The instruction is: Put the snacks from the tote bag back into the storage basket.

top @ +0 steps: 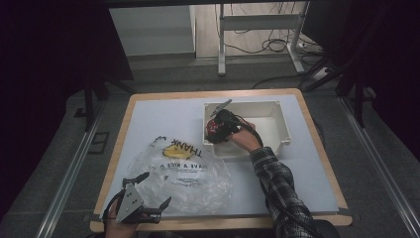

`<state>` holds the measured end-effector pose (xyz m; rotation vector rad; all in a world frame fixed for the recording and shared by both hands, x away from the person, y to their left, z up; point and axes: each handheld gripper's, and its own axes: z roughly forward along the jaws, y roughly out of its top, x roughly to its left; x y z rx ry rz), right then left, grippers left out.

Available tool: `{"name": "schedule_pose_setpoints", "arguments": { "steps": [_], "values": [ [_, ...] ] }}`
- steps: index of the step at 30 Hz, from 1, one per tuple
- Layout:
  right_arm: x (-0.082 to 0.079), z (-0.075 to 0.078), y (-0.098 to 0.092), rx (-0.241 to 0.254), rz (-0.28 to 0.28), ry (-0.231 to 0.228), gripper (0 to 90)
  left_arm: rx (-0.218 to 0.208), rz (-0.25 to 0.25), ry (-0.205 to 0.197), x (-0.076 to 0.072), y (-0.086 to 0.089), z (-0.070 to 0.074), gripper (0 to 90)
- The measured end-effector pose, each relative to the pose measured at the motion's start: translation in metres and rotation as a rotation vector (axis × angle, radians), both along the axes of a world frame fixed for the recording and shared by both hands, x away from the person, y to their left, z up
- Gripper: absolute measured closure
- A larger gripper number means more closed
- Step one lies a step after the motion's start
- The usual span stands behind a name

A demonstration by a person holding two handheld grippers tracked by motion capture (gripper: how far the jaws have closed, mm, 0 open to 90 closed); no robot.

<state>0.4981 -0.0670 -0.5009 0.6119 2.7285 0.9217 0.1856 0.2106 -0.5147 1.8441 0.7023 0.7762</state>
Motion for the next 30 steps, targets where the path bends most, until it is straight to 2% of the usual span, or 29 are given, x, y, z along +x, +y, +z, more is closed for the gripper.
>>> {"name": "schedule_pose_setpoints", "arguments": {
  "steps": [30],
  "values": [
    [-0.017,0.018,-0.010,0.042,-0.008,-0.045,7.9,0.002,0.000,-0.002,0.000,0.000,0.000,1.1]
  ]
}}
